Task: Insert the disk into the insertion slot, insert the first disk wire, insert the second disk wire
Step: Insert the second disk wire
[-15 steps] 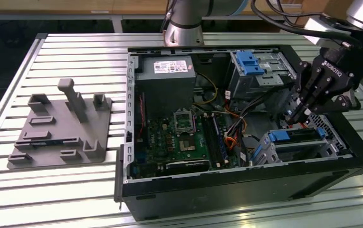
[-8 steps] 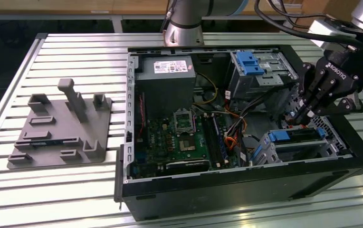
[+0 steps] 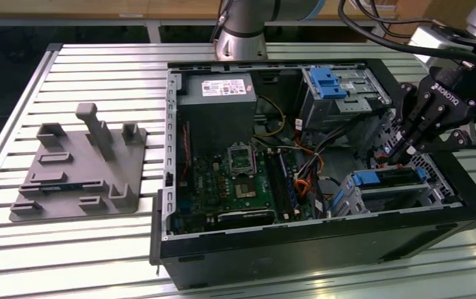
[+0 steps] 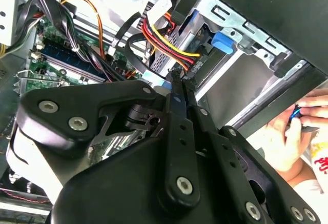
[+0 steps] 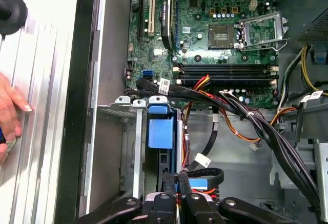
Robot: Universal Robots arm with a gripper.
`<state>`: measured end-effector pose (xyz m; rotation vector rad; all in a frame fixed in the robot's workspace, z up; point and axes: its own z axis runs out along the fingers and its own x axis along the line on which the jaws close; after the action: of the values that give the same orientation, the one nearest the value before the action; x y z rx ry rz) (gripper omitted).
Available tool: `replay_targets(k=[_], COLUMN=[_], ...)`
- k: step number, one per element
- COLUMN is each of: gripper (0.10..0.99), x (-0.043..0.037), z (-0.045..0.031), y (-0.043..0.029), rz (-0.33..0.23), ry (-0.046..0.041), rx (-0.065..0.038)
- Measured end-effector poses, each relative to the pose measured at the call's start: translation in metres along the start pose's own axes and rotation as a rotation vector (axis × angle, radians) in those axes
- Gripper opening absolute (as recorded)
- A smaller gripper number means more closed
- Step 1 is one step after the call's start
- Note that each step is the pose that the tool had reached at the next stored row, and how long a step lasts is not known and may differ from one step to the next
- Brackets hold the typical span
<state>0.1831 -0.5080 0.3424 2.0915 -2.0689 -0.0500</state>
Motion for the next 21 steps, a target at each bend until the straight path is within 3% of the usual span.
replay_targets(k=[6,14,21], gripper=[0.141,0.141,0.141], x=[0.0006,0.0064,0.0074], z=[0.0004,0.0014,0.0019], y=[-0.0001,-0.0001,-0.0002], rz=[0.024,0.048,0.046], ry=[-0.0211,-0.0263,-0.0259], rx=[-0.003,-0.005,-0.005])
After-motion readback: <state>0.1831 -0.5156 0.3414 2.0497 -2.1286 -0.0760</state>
